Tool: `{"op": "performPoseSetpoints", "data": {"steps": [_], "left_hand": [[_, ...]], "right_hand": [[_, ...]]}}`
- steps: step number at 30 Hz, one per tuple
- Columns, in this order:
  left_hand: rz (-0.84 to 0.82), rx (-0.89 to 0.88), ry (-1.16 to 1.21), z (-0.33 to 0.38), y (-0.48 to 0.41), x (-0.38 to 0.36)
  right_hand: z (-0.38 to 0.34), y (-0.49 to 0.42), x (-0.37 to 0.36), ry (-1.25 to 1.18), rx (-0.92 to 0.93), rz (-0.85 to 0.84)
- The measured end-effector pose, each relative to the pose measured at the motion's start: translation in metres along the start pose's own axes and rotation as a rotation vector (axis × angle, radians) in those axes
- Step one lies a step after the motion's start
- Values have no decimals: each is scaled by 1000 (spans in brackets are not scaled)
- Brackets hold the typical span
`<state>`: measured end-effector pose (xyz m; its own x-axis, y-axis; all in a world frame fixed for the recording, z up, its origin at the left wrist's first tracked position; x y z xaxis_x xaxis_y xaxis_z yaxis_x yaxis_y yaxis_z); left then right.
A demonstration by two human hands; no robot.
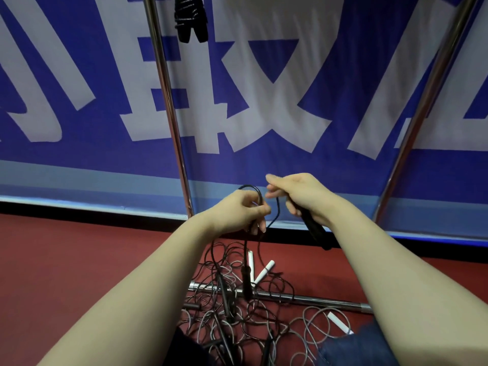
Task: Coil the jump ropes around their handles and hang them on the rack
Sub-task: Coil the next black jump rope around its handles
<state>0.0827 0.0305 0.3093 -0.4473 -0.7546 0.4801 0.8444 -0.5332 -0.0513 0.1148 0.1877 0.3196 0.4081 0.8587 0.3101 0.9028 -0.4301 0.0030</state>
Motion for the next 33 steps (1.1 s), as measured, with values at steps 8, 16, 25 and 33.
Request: {"op": "performPoseSetpoints", "data": {"steps": [8,16,25,33], "left_hand": [[-134,-41,-178,13,10,-8],[-245,142,-44,0,11,-11],[-254,74,167,3,8,0],[167,180,573,5,-1,15]], "right_hand": [[-6,5,-14,-139,-98,-171],[-2,-10,8,-530,-136,379],[16,-13,29,-581,-177,687],[35,-15,21,-145,-267,184]]}}
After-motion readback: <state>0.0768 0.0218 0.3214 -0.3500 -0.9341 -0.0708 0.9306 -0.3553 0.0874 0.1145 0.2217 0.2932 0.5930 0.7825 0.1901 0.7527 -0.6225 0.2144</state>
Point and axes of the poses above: each hand's wrist, its own y-axis away from the middle knuckle, its own x-axis out of the back of the hand, z = x × y, the point moved 3 cm from there along -y, towards the middle knuckle, and after that the axes turned 14 degrees about z, right-handed, at the moved point
